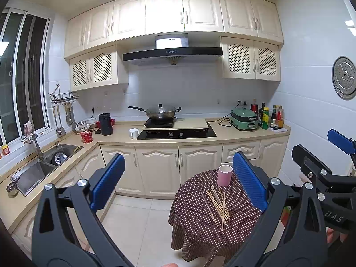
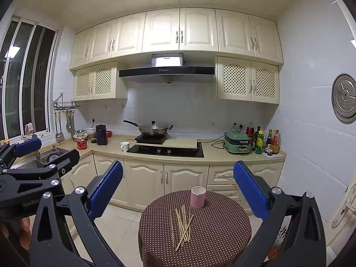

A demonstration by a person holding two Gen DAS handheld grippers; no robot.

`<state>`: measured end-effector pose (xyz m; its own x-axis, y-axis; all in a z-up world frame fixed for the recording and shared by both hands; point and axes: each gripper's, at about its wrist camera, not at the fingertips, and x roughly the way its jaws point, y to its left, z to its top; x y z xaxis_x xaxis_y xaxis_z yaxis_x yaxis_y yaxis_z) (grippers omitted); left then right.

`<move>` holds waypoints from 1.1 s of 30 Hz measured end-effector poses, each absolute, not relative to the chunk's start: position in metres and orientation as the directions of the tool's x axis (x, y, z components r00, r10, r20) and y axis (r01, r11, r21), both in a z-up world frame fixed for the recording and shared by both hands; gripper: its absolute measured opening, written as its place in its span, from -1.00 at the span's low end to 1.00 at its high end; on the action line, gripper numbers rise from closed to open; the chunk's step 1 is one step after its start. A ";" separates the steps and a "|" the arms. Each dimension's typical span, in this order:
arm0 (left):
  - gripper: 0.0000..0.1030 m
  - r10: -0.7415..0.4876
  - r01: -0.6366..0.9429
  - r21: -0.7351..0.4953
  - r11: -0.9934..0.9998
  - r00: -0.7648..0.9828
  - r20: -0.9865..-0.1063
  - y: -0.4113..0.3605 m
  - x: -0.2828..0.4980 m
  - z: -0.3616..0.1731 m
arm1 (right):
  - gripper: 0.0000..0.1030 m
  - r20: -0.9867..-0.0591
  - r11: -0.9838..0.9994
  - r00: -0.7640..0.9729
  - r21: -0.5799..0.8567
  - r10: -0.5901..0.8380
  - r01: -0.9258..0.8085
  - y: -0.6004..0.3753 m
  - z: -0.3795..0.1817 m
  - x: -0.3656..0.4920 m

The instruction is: Organize utensils

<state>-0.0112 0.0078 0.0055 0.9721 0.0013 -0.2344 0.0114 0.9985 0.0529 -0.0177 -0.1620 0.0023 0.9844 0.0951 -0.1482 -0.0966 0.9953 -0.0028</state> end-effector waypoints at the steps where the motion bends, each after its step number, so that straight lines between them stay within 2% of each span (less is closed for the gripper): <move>1: 0.86 0.001 0.012 0.052 0.999 0.972 -0.233 0.008 -0.012 0.006 | 0.87 -0.148 0.995 0.984 -0.002 0.096 -0.097 -0.164 0.002 -0.017; 33: 0.86 0.003 0.011 0.055 0.998 0.971 -0.238 0.005 -0.009 0.006 | 0.87 -0.157 0.995 0.983 0.005 0.097 -0.097 -0.163 0.001 -0.016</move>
<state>-0.0090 0.0049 0.0057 0.9712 0.0026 -0.2381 0.0108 0.9984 0.0549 -0.0158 -0.1632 0.0012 0.9828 0.0967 -0.1571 -0.0972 0.9953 0.0046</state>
